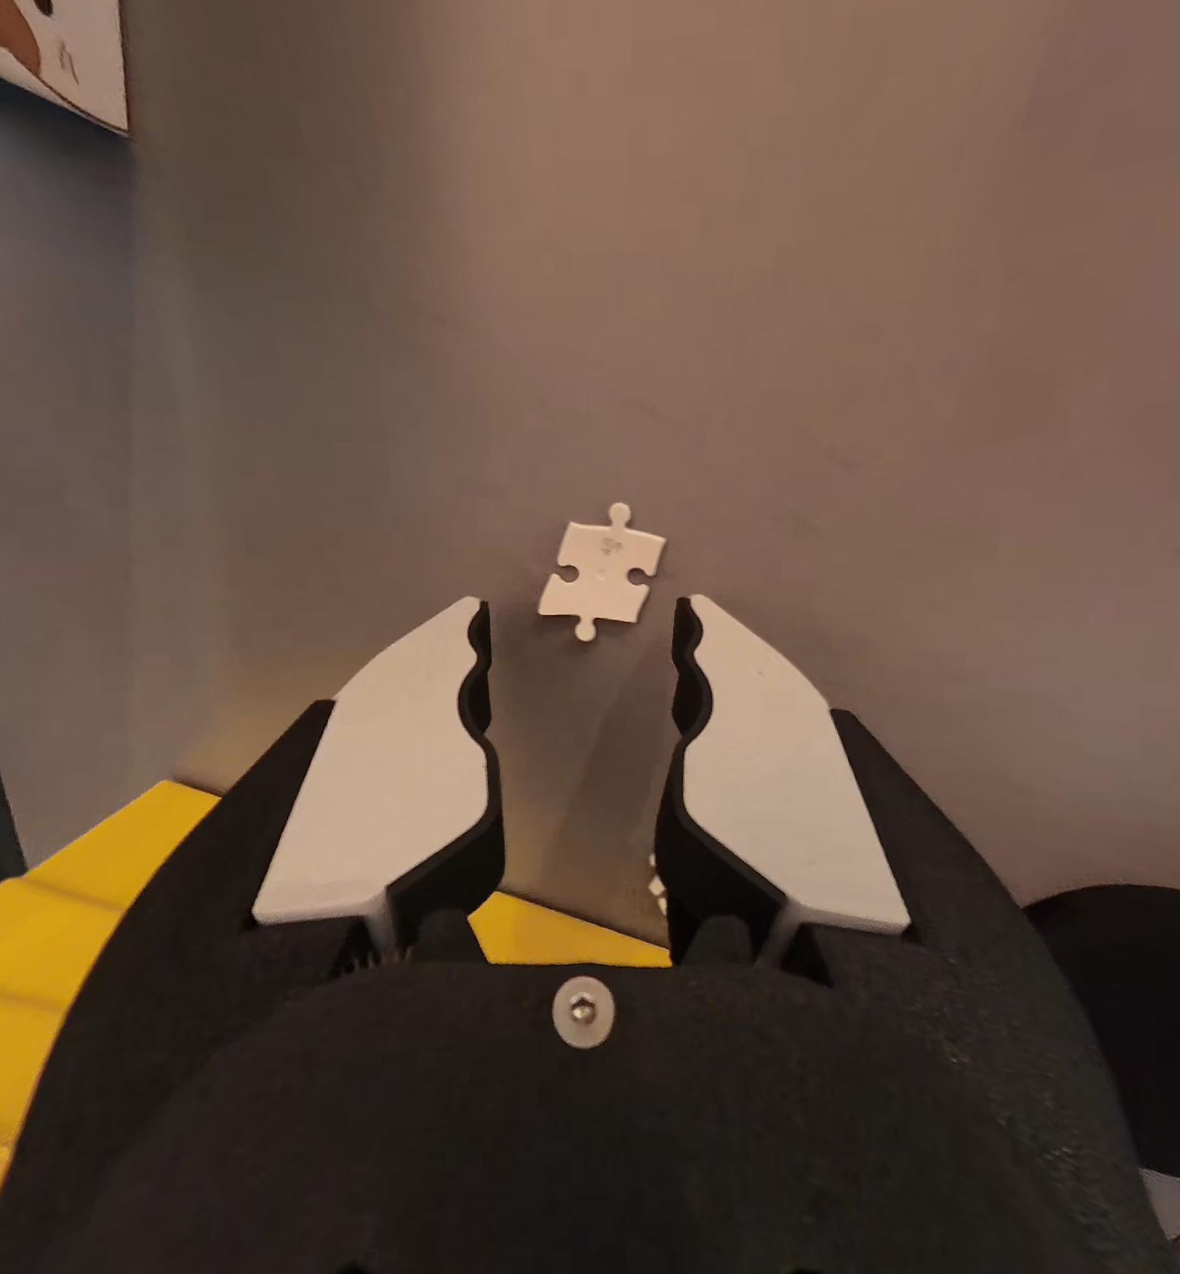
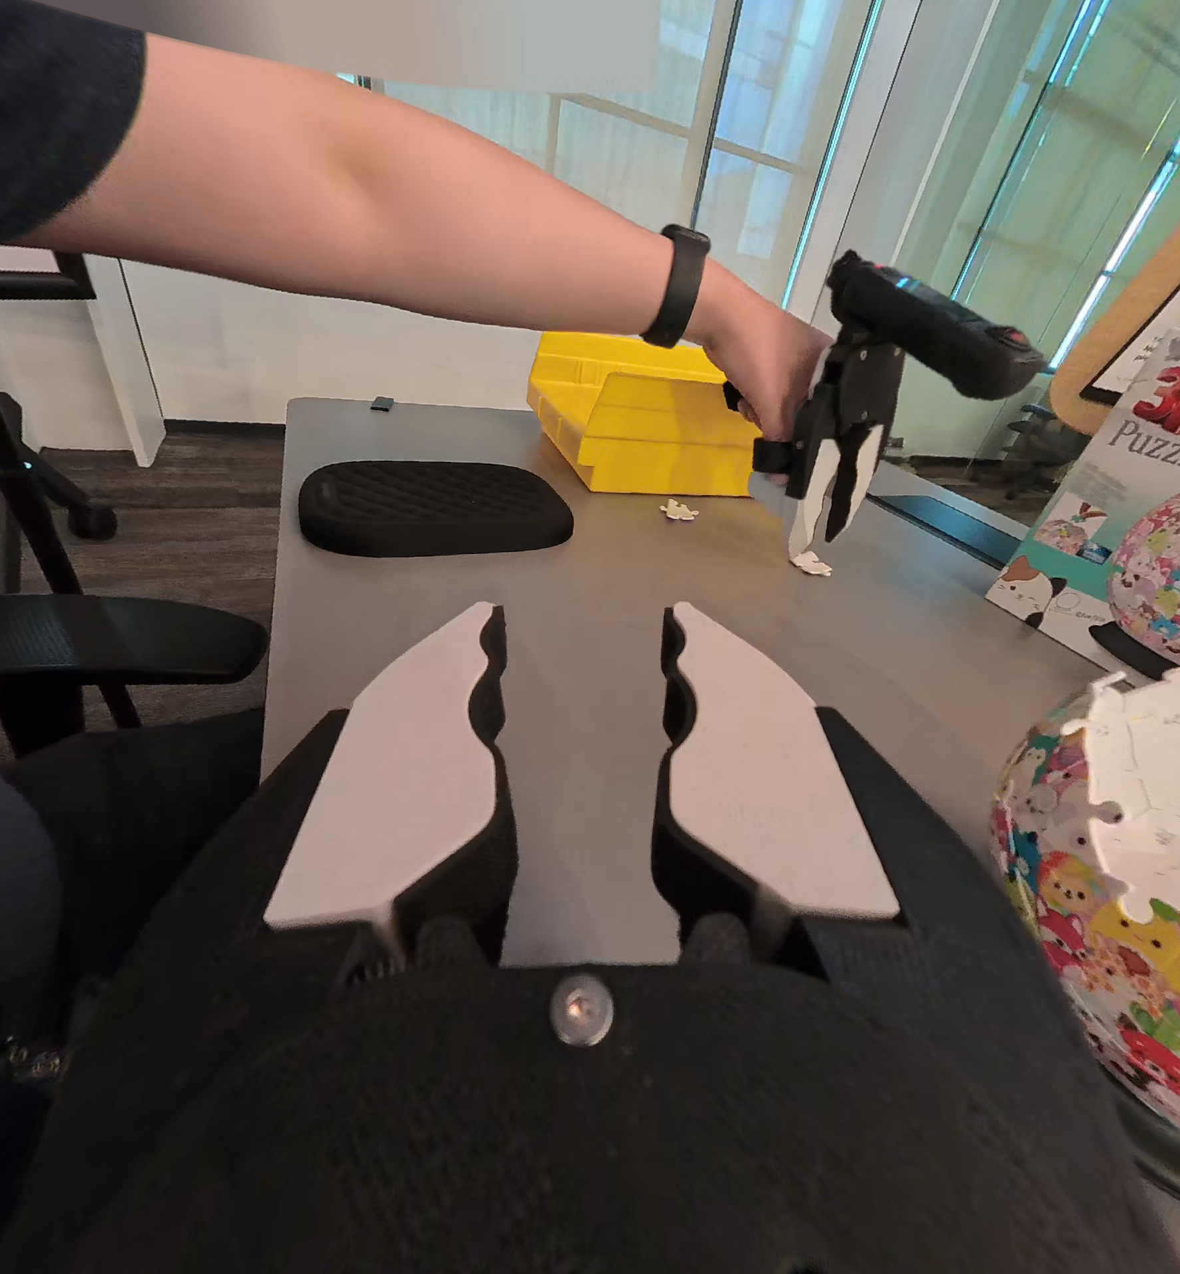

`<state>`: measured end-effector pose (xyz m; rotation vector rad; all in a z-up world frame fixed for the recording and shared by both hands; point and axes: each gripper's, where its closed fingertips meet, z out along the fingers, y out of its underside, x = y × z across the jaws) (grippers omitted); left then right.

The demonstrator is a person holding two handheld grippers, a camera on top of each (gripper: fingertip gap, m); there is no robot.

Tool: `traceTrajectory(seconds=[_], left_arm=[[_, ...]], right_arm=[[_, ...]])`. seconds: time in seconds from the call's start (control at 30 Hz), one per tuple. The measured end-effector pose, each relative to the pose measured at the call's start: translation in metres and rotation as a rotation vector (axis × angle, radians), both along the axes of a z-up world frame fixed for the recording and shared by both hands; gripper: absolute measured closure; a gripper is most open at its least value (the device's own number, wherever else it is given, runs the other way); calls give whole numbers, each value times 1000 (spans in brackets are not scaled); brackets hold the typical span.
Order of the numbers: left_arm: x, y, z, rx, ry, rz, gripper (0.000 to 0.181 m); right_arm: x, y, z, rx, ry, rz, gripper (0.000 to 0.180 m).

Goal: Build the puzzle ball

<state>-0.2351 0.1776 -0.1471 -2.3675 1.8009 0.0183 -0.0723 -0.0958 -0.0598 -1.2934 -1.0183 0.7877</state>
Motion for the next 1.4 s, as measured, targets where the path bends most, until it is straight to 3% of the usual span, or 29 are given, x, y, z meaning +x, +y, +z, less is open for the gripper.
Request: traceTrajectory(seconds=[0.13, 0.23, 0.27, 0.4, 0.57, 0.73, 0.8, 0.9, 1.0, 1.23, 1.33, 1.4], left_arm=[[5, -6, -9, -98, -17, -3, 139], [3, -5, -9, -96, -29, -10, 143], [3, -6, -9, -93, -34, -9, 152], [3, -14, -6, -48, -55, -15, 152], [35, -55, 40, 110, -221, -130, 152], [82, -136, 107, 380, -307, -389, 152], [97, -160, 123, 462, -305, -470, 152], [116, -185, 138, 521, -303, -532, 152], [128, -200, 145, 564, -283, -585, 152], [147, -214, 149, 582, -223, -653, 152], [155, -217, 152, 581, -220, -674, 152], [163, -219, 155, 585, -240, -681, 154]], right_arm=[[0, 4, -1, -13, -8, -15, 135], [1, 5, -1, -7, -10, -29, 135], [2, 6, -1, -6, -11, -33, 135], [3, 7, -1, -3, -13, -44, 135], [5, 10, 2, -50, 27, -44, 136], [5, 34, 34, -348, 84, -142, 139], [0, 45, 46, -507, 57, -142, 139], [-6, 61, 74, -596, 105, -101, 148], [-8, 67, 87, -678, 92, -50, 151], [-11, 58, 76, -808, -114, 0, 156], [-8, 52, 70, -848, -179, 51, 175], [1, 50, 67, -852, -225, 72, 177]])
